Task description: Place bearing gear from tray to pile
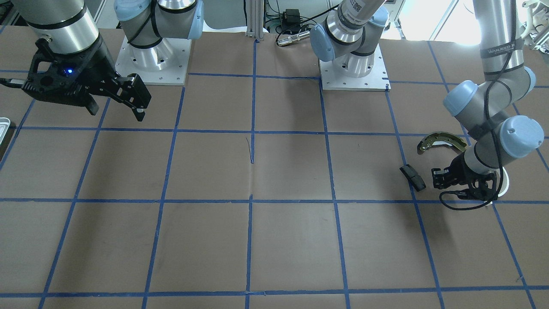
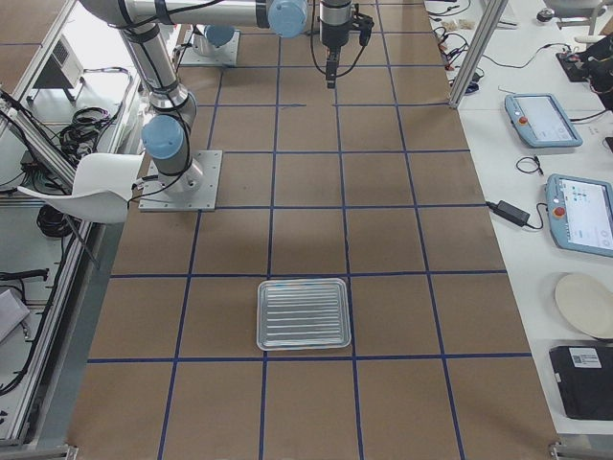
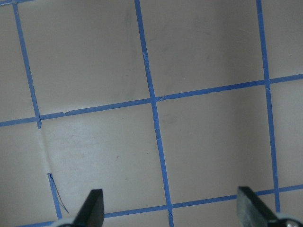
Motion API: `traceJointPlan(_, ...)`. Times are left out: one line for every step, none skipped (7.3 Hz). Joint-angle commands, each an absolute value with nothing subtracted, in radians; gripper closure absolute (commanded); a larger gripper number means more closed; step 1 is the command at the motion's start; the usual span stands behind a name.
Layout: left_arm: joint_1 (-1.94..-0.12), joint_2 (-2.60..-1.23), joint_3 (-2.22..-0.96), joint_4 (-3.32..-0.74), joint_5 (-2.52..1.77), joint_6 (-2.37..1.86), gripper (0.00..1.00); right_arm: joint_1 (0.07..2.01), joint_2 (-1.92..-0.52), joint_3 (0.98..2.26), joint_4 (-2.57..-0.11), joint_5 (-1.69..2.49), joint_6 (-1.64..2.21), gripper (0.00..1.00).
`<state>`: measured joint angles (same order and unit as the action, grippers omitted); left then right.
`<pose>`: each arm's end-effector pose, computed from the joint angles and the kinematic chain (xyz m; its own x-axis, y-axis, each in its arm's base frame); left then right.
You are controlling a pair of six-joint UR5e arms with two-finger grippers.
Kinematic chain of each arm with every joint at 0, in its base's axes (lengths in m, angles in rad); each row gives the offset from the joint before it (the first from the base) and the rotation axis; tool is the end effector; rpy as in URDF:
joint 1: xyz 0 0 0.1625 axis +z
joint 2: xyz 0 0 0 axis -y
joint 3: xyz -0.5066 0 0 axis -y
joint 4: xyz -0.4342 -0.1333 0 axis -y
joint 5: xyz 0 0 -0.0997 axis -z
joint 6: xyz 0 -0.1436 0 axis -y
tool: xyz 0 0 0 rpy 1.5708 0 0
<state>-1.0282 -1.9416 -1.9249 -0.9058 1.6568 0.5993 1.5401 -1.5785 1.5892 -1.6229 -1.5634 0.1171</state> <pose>0.2060 -0.5759 0.1980 -0.9974 0.0610 -0.0370 0.0572 0.9936 0.0978 0.1179 -0.5397 0.5251 -0.9891 0.1469 -0.0122 0.1472 0.9883 -0.0402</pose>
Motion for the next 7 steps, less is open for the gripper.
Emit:
traceJointPlan(-1.047,-1.912,-1.916,-0.925,1.658,0.585,0.03,1.54,-1.578,1.589,-1.623,-1.563,0.117,0.0)
traceJointPlan(-1.083,-1.875,-1.902,-0.961,1.645,0.583,0.0,1.54,-1.578,1.589,-1.623,-1.563,0.117,0.0)
traceJointPlan(-1.186,-1.824,-1.863,-1.056,1.628,0.492,0.0,1.54,-1.578,1.589,-1.623,-1.563,0.118,0.0)
traceJointPlan(-1.315,-1.794,-1.791,-1.139,1.626,0.295,0.0,1.54,-1.578,1.589,-1.623,-1.563,0.118,0.0)
traceJointPlan(-1.453,-1.778,-1.708,-1.222,1.623,0.168,0.0,1.54,-1.578,1.589,-1.623,-1.563,0.118,0.0)
traceJointPlan(-1.564,-1.793,-1.625,-1.274,1.621,0.029,0.0,1.54,-1.578,1.589,-1.623,-1.563,0.117,0.0)
traceJointPlan(-1.638,-1.79,-1.555,-1.37,1.605,-0.054,0.0,1.54,-1.578,1.589,-1.623,-1.563,0.117,0.0)
